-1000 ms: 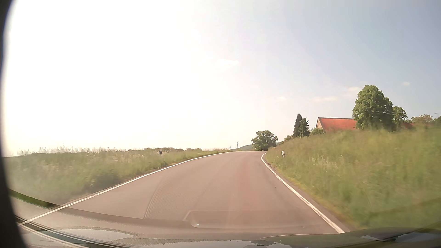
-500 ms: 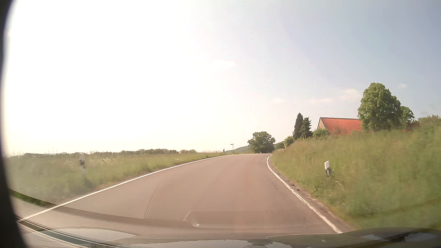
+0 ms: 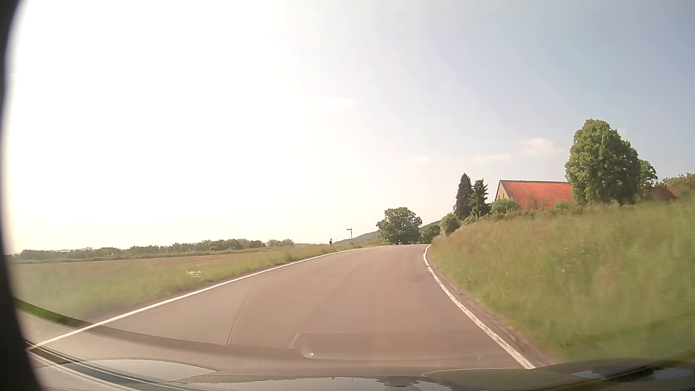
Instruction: Follow the waypoints while adhering to traffic rules and regulations
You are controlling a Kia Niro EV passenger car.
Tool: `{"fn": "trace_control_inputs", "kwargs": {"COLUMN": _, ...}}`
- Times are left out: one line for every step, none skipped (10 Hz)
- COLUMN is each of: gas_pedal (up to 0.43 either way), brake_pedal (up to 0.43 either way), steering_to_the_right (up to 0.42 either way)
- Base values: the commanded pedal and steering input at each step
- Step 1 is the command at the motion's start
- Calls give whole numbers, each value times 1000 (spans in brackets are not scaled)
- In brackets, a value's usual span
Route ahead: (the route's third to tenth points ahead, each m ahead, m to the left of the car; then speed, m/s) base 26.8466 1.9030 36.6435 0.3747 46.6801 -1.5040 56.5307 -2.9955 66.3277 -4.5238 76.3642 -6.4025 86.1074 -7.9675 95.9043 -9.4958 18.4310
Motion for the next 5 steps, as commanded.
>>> {"fn": "trace_control_inputs", "kwargs": {"gas_pedal": 287, "brake_pedal": 0, "steering_to_the_right": 21}}
{"fn": "trace_control_inputs", "kwargs": {"gas_pedal": 287, "brake_pedal": 0, "steering_to_the_right": 22}}
{"fn": "trace_control_inputs", "kwargs": {"gas_pedal": 287, "brake_pedal": 0, "steering_to_the_right": 22}}
{"fn": "trace_control_inputs", "kwargs": {"gas_pedal": 287, "brake_pedal": 0, "steering_to_the_right": 22}}
{"fn": "trace_control_inputs", "kwargs": {"gas_pedal": 287, "brake_pedal": 0, "steering_to_the_right": 22}}
